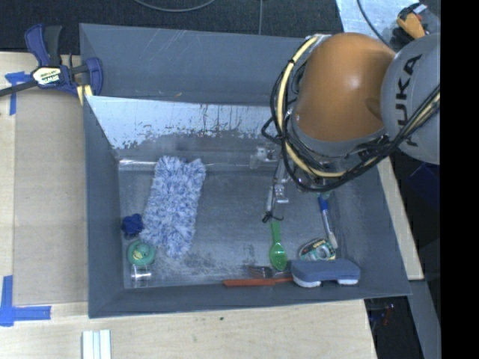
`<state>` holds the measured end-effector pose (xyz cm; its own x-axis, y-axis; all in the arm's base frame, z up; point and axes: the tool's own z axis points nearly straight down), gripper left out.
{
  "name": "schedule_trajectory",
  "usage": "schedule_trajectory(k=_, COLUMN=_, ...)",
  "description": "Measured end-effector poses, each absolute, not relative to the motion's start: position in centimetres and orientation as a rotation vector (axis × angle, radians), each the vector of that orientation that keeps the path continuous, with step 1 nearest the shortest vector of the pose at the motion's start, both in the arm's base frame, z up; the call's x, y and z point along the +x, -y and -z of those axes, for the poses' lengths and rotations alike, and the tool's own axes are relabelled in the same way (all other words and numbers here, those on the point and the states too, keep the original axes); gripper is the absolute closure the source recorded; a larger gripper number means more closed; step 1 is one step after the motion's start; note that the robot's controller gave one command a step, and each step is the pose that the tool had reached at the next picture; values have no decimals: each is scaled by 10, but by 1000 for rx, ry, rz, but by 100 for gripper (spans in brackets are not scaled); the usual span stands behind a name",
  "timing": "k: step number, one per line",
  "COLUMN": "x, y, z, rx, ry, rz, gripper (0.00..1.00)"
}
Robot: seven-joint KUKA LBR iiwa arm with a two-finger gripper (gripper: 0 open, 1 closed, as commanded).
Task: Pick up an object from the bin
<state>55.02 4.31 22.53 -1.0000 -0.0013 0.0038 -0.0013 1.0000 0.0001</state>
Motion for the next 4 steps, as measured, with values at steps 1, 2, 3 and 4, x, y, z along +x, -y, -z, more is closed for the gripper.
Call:
schedule_trajectory(k=1, x=552, y=-43, z=-229, rx=-1, ry=3145, rz=1, gripper=0)
schedule_trajectory(k=2, x=561, y=-125, z=-128, rx=304, ry=3134, rz=0, gripper=0)
schedule_trajectory(k=3, x=574, y=-127, z=-133, rx=484, ry=3115, rz=-2, gripper=0)
schedule_trajectory(k=4, x=564, y=-156, z=-110, rx=993, ry=2983, rz=3, gripper=0)
